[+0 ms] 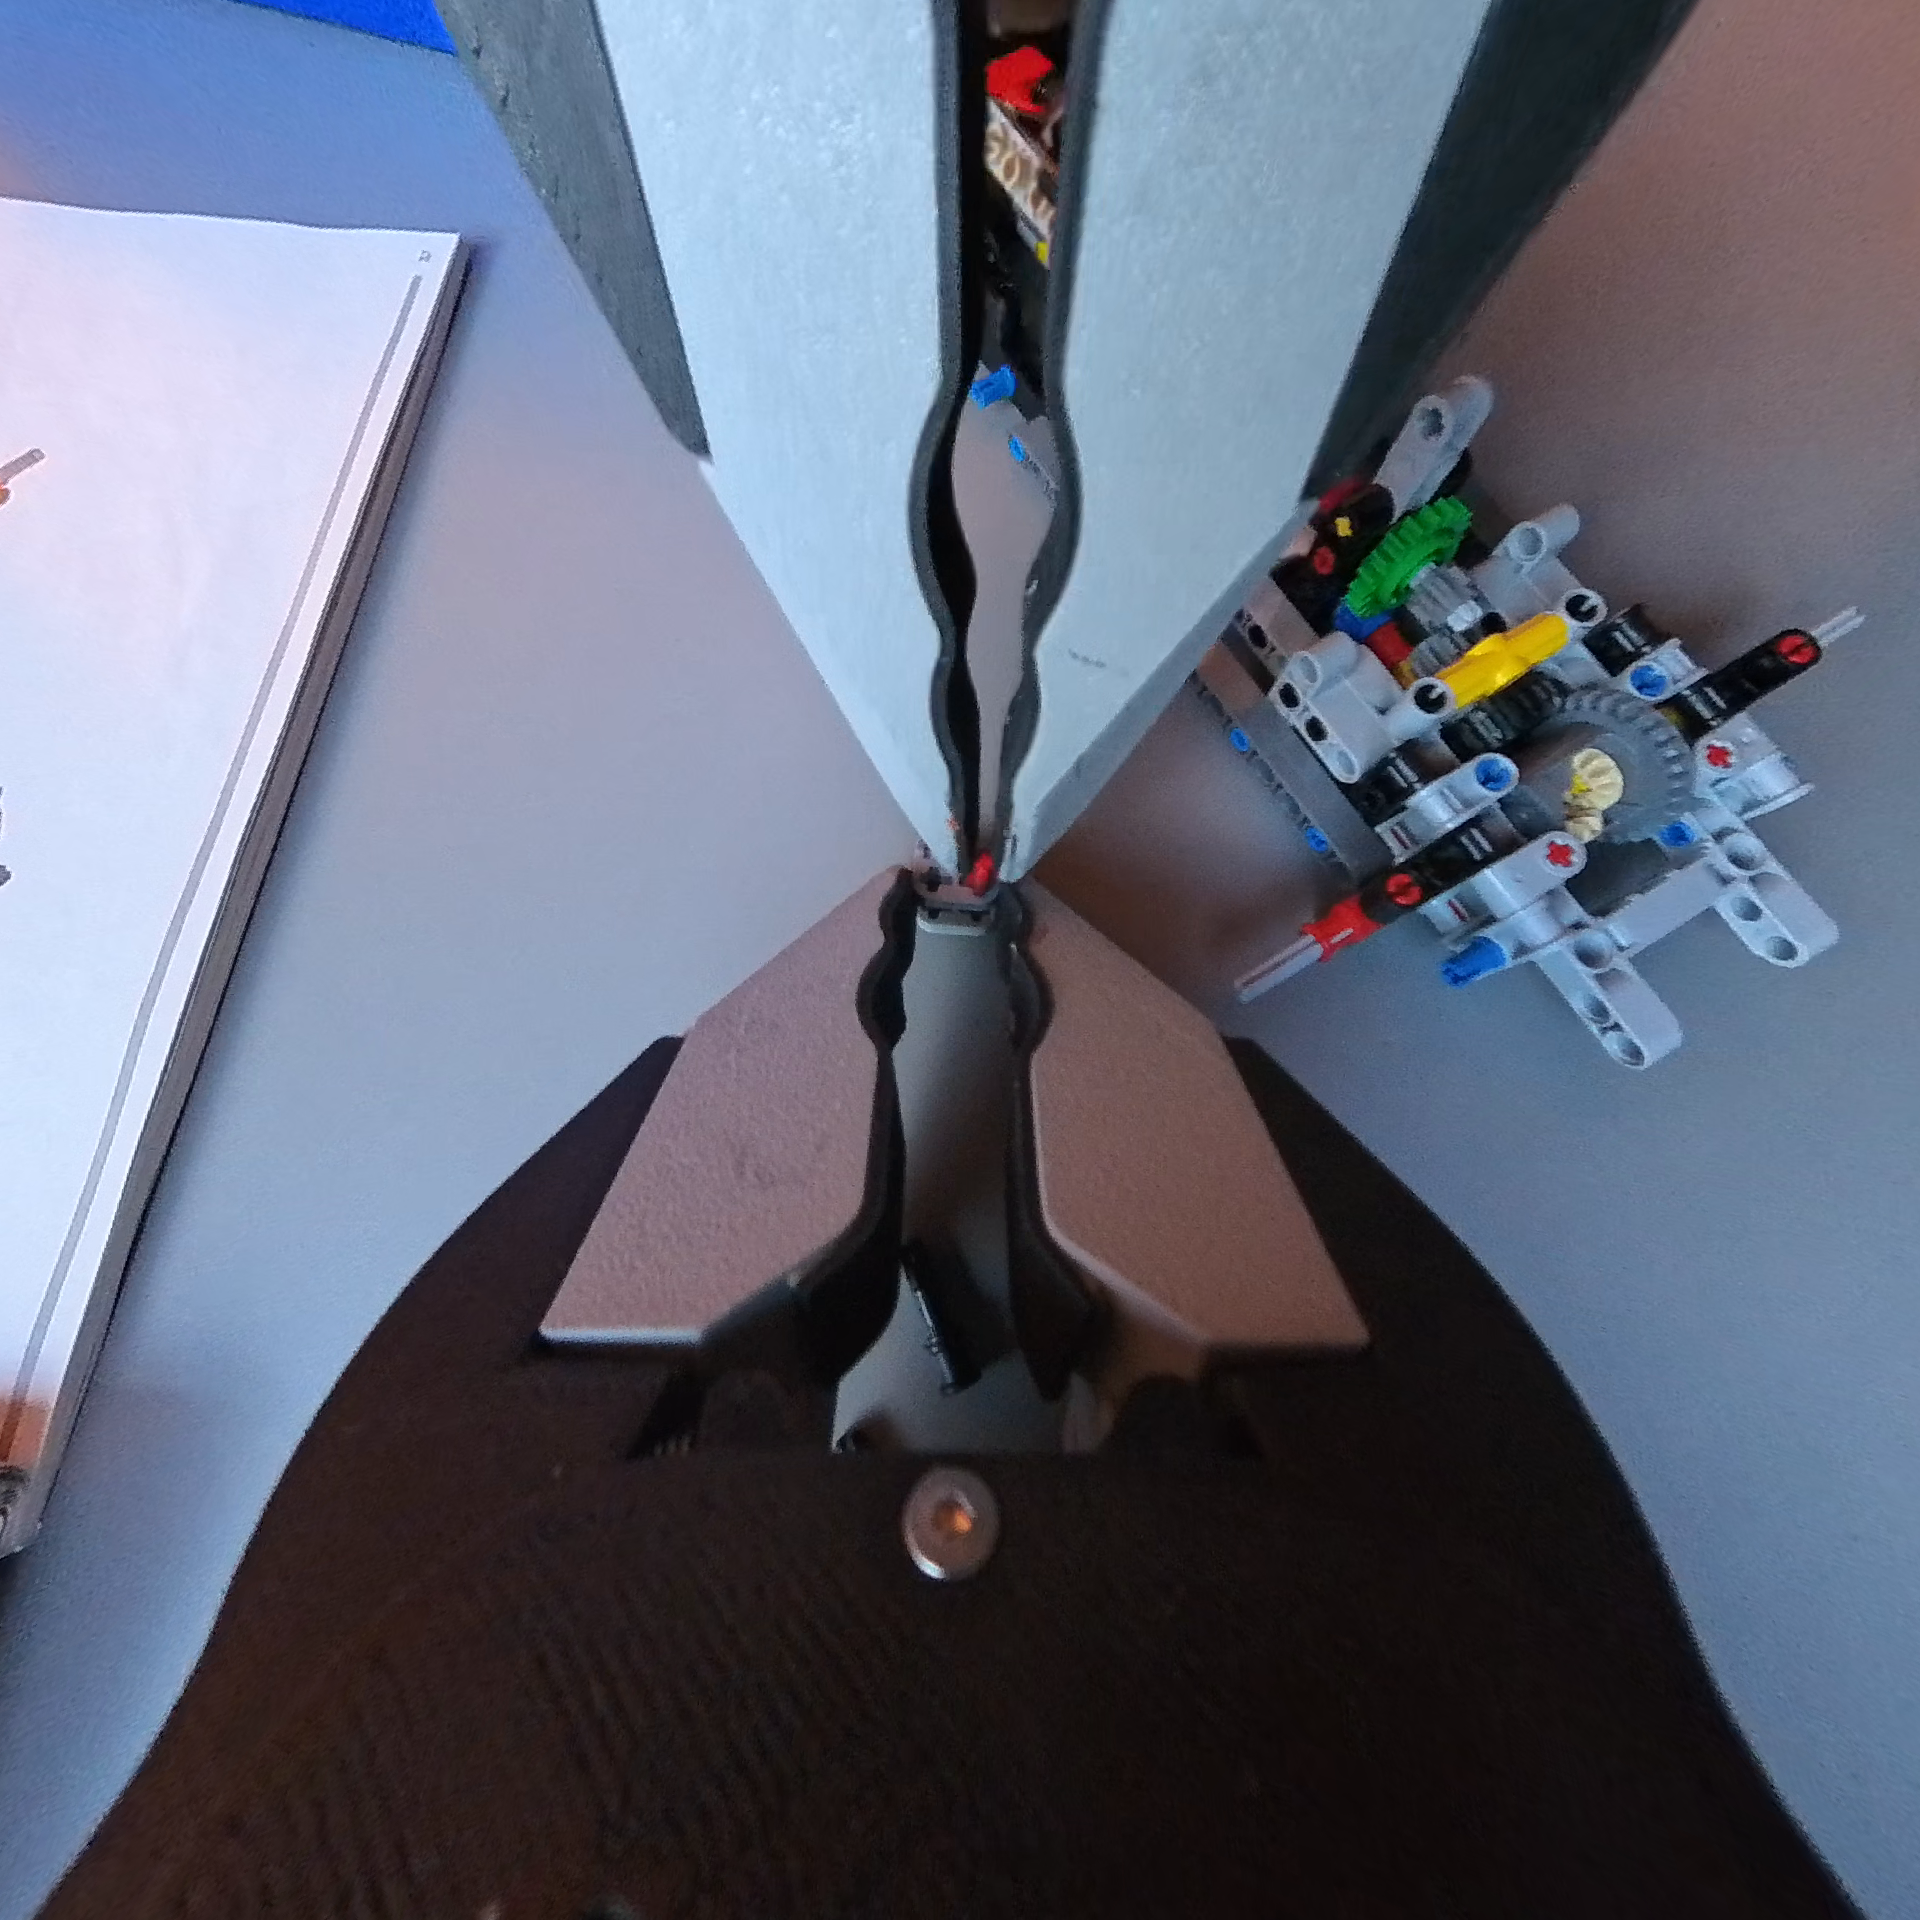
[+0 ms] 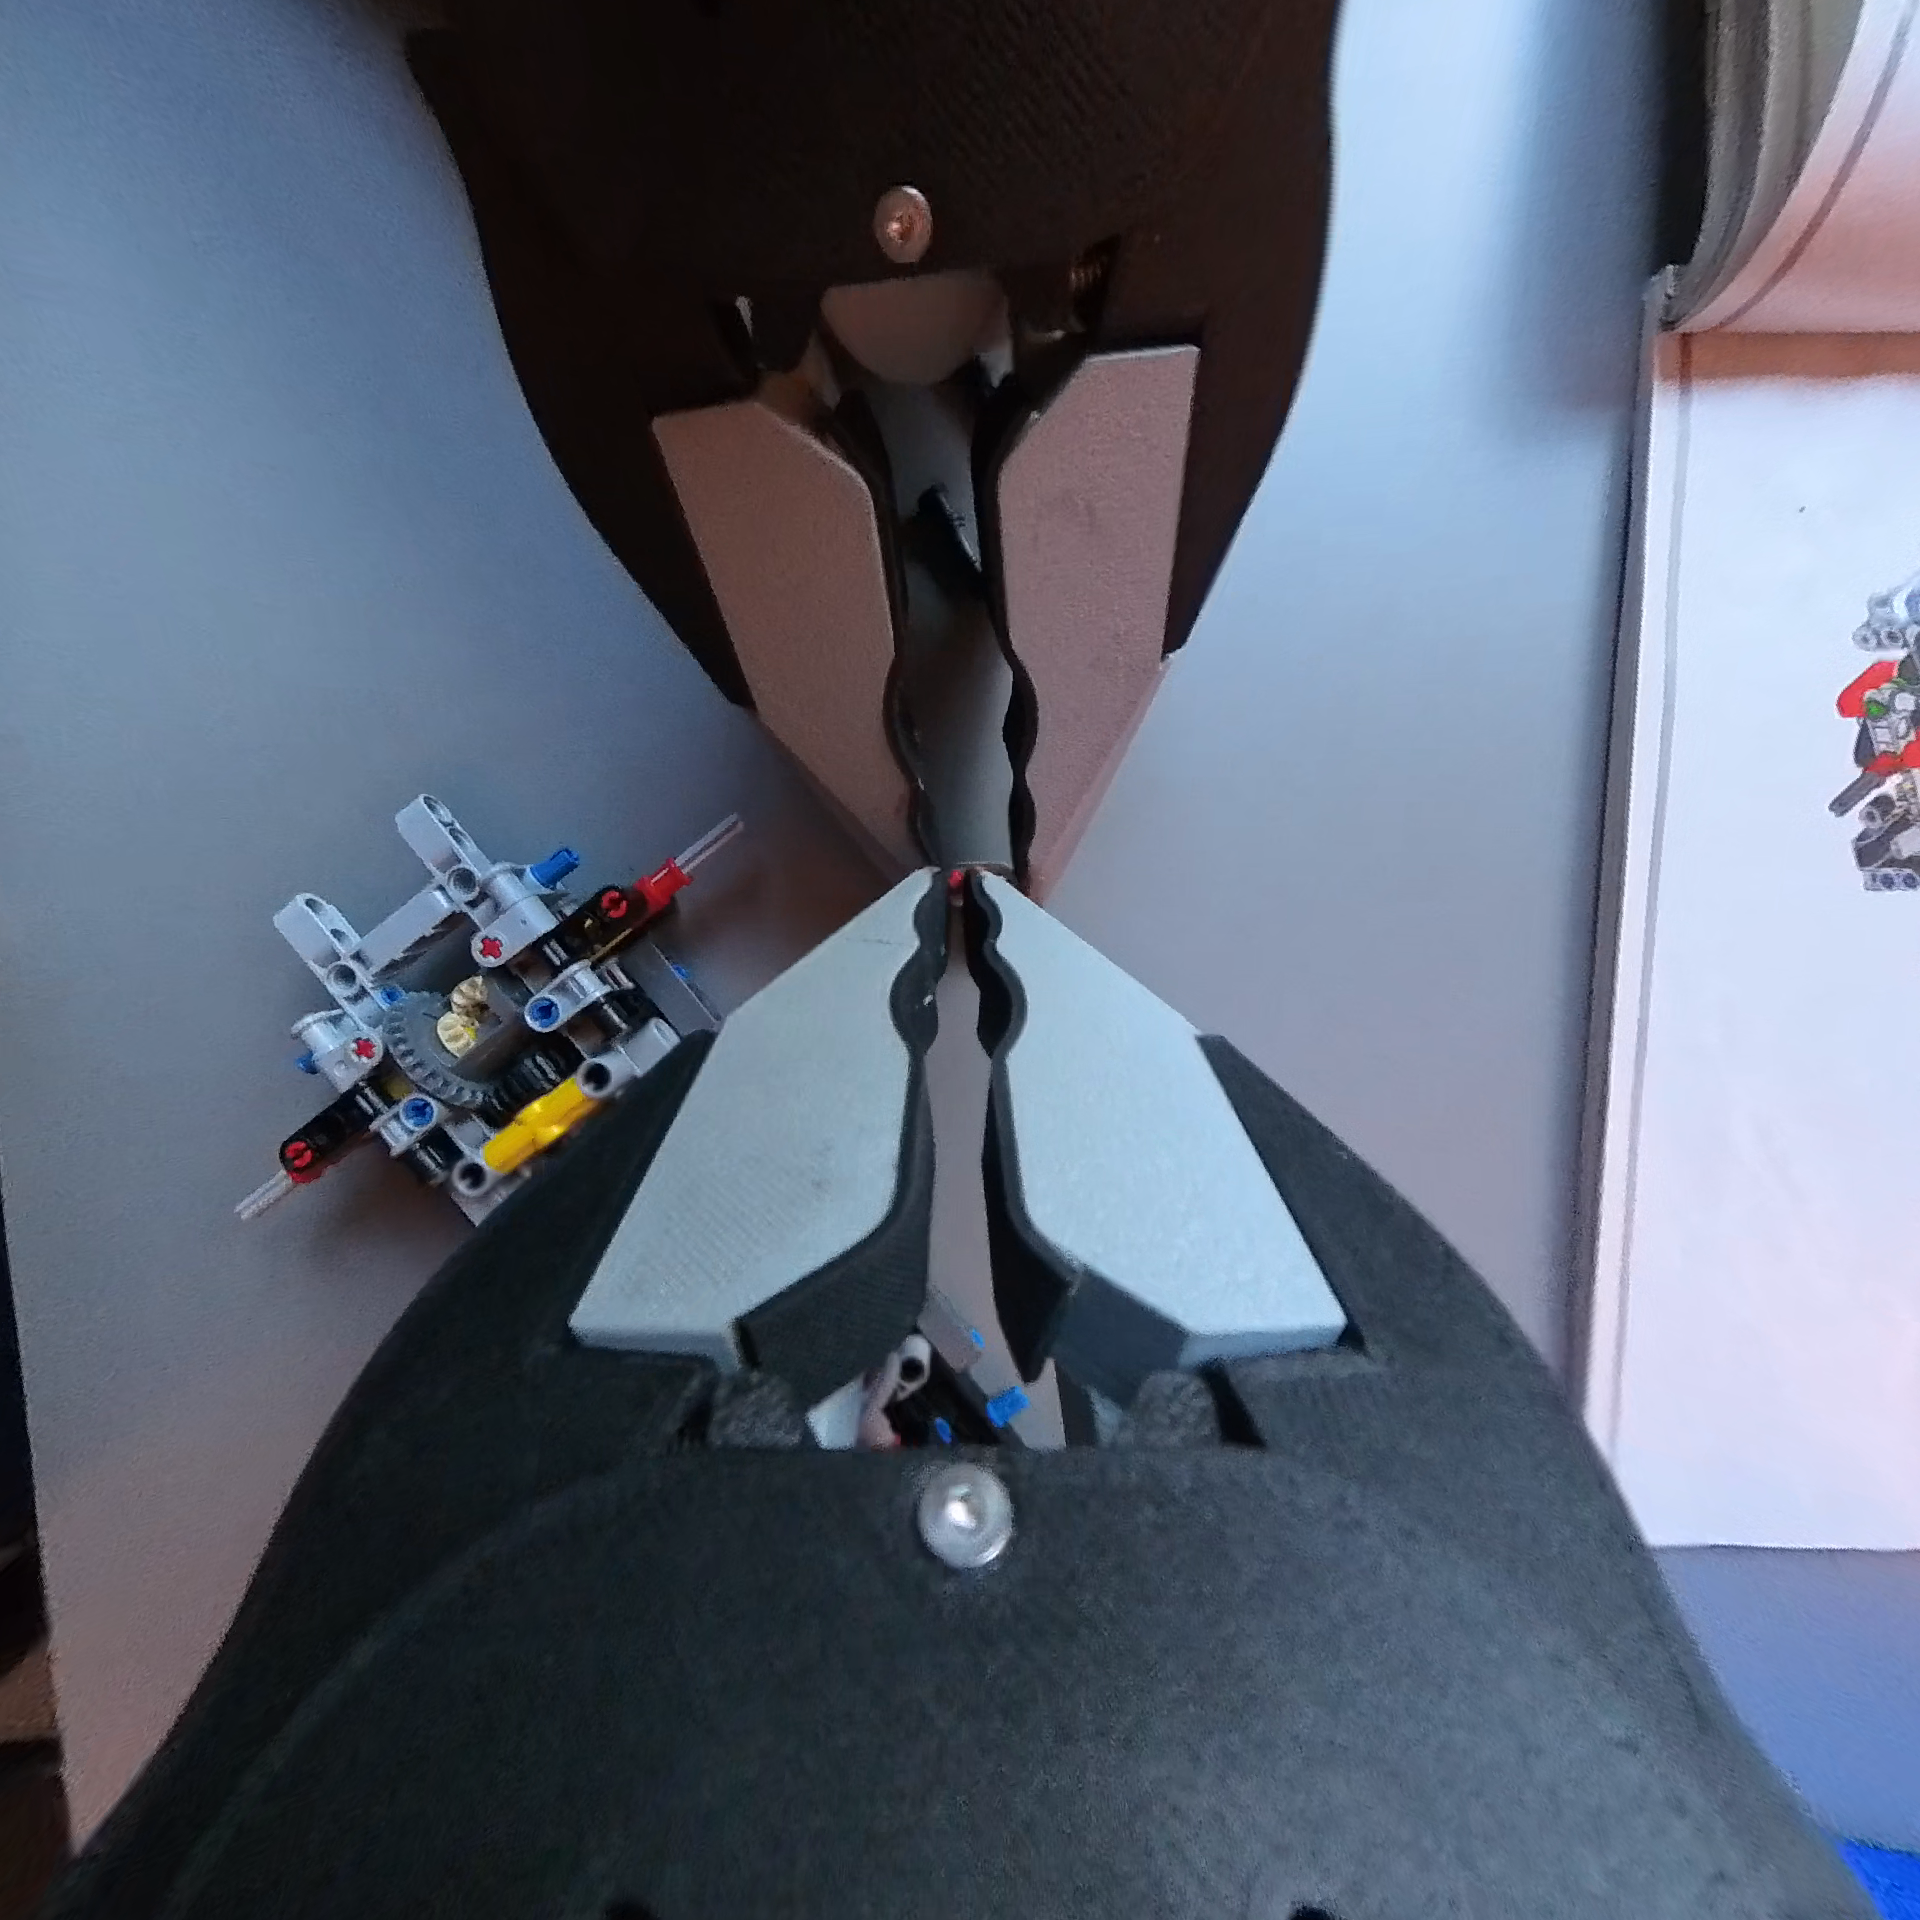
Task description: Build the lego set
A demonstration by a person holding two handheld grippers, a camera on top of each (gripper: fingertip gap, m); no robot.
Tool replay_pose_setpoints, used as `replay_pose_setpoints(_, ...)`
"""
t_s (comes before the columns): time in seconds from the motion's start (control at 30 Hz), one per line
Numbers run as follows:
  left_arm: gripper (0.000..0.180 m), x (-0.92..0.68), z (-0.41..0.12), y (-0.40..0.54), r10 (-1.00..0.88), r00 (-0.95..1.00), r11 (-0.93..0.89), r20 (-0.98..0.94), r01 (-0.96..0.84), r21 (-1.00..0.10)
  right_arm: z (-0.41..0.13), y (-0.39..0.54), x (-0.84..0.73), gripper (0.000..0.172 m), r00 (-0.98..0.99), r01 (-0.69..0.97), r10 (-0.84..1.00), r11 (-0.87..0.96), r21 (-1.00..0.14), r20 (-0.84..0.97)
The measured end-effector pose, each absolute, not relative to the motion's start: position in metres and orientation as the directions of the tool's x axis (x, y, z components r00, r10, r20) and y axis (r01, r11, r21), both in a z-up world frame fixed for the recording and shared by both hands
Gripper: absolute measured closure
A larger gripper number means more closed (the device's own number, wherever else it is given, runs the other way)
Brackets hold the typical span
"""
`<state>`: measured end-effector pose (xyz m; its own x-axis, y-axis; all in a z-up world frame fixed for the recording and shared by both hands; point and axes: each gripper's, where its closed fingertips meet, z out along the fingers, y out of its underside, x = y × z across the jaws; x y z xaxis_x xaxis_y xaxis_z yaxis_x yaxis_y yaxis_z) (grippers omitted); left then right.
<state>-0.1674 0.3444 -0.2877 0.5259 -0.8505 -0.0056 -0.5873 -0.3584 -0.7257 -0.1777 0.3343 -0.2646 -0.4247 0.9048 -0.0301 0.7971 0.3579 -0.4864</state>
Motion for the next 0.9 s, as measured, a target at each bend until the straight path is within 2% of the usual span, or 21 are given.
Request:
replay_pose_setpoints(0.13, 0.166, -0.167, -0.288, 0.345, -0.85, 0.526, -0.356, -0.008, -0.588, -0.726, -0.263, 0.333, -0.176, 0.17, -0.316, 0.826, 0.932, 0.18, -0.534, -0.176)
replay_pose_setpoints(0.23, 0.166, -0.167, -0.288, 0.344, -0.85, 0.526, -0.359, -0.004, -0.586, -0.727, -0.258, 0.328, -0.174, 0.157, -0.278, 0.828, 0.916, 0.077, -0.555, -0.287)
replay_pose_setpoints(0.43, 0.166, -0.17, -0.286, 0.348, -0.835, 0.55, -0.364, -0.019, -0.577, -0.731, -0.252, 0.344, -0.173, 0.153, -0.173, 0.816, 0.935, -0.04, -0.577, -0.31)
replay_pose_setpoints(0.57, 0.167, -0.171, -0.266, 0.355, -0.807, 0.577, -0.256, -0.127, -0.536, -0.804, -0.228, 0.347, -0.179, 0.143, -0.089, 0.724, 0.845, -0.309, -0.617, -0.528)
replay_pose_setpoints(0.67, 0.167, -0.173, -0.252, 0.36, -0.766, 0.601, -0.171, -0.228, -0.533, -0.829, -0.221, 0.352, -0.181, 0.133, -0.051, 0.663, 0.775, -0.445, -0.602, -0.63)
replay_pose_setpoints(0.77, 0.167, -0.174, -0.237, 0.363, -0.721, 0.624, -0.105, -0.303, -0.53, -0.841, -0.229, 0.356, -0.179, 0.124, 0.006, 0.663, 0.769, -0.481, -0.574, -0.639)
replay_pose_setpoints(0.9, 0.167, -0.175, -0.222, 0.363, -0.676, 0.637, -0.037, -0.371, -0.532, -0.846, -0.218, 0.355, -0.182, 0.123, -0.026, 0.634, 0.744, -0.504, -0.587, -0.667)
